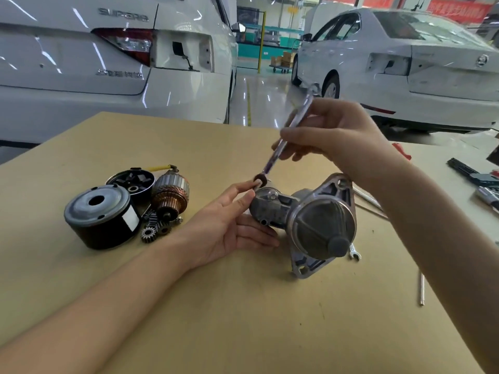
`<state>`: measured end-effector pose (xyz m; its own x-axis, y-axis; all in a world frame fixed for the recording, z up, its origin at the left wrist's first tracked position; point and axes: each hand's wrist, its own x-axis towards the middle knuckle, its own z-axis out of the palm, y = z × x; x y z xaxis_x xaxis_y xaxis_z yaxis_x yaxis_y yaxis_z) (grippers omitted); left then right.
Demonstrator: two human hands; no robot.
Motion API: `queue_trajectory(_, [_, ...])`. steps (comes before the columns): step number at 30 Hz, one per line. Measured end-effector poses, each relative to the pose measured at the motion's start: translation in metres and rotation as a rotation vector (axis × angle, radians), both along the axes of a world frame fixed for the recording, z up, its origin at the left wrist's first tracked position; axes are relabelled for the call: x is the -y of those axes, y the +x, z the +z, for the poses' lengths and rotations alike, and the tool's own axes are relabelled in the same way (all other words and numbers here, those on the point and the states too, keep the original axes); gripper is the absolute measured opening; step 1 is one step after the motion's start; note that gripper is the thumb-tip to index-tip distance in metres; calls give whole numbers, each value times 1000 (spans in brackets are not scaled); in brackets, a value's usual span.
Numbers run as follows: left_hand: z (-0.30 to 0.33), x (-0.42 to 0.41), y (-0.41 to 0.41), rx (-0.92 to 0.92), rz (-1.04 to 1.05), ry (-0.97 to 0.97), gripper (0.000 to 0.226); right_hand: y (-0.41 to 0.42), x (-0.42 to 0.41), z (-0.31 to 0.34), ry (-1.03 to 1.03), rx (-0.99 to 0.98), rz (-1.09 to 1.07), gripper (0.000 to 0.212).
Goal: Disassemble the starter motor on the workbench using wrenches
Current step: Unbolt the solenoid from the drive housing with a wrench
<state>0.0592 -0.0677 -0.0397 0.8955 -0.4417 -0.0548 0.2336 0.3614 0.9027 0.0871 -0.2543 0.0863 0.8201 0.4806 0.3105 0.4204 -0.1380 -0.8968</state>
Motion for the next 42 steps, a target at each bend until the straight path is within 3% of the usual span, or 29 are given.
queue_trajectory(4, [1, -1, -1, -8, 3, -14, 46, 1, 16, -16, 86, -145, -91, 15])
queue_trajectory(20, [0, -2, 0, -16, -19, -49, 42, 0, 22, -26, 58, -97, -108, 26])
queue_trajectory(24, [-1, -2, 1, -15, -14, -34, 43, -3, 18, -16, -103, 36, -108, 17])
queue_trajectory(29, [-1, -1, 1, -14, 16, -31, 42, -4, -22, 8, -389, 282, 70, 12])
queue_trajectory(34, [-3, 1, 0, 18, 17, 2, 43, -4, -71, 6, -864, 311, 350, 12])
queue_trajectory(36, [-6, 3, -1, 60, -7, 51, 45, -5, -75, 1, -946, 299, 407, 11])
queue_trajectory(39, [-3, 2, -1, 17, 23, 20, 39, -7, -63, 3, -740, 302, 409, 9])
queue_trajectory(42, [1, 1, -1, -13, 23, -20, 43, -7, -30, 11, -235, 146, 273, 10])
